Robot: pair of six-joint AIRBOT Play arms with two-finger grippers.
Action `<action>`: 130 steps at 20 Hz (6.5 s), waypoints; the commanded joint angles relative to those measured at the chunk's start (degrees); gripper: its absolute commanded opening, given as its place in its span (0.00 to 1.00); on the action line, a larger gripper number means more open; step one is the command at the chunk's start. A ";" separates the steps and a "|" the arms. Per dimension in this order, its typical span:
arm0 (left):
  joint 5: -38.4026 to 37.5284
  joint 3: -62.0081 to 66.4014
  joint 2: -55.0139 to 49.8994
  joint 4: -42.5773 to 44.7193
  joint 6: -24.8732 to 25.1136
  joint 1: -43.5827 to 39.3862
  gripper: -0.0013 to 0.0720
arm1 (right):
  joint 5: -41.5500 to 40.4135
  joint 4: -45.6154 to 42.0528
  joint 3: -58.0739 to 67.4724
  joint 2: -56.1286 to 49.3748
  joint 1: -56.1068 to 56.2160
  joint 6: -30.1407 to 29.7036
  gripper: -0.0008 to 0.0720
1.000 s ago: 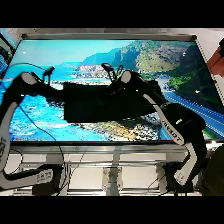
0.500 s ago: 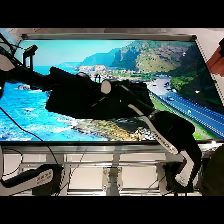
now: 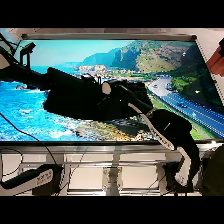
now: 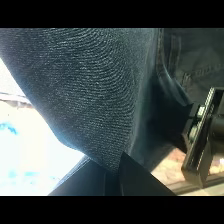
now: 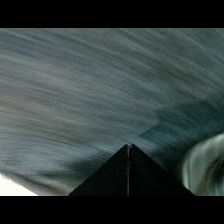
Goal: Fold the clothes and pants, and hang the long-sleeved shirts on hangers.
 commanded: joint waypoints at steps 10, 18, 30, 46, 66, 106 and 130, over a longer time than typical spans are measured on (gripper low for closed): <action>-3.45 6.78 0.15 1.55 -1.66 1.36 0.04 | 19.04 1.68 7.52 -2.23 -2.27 -2.08 0.03; -8.09 6.91 -0.74 4.57 -1.46 1.33 0.04 | 28.94 1.55 15.93 7.89 -16.55 -2.99 0.03; -20.76 30.27 -21.20 7.67 -4.48 -15.21 0.04 | 31.85 1.46 15.67 10.80 -27.61 -3.02 0.03; 3.21 33.53 -27.74 -5.66 -5.29 -28.85 0.04 | 32.96 -8.72 15.67 10.80 -29.00 -4.42 0.03; 22.84 33.46 -46.60 -35.50 6.34 -37.86 0.69 | 33.46 -7.04 8.61 10.78 -43.82 -4.39 0.03; -8.90 15.50 -29.46 26.56 -8.02 -22.84 0.59 | 19.50 6.82 -2.23 -0.61 -48.04 -24.06 0.87; 0.35 -5.79 -19.87 35.32 -11.74 -22.84 0.58 | 32.22 -6.34 -2.05 7.19 -73.64 -9.20 0.03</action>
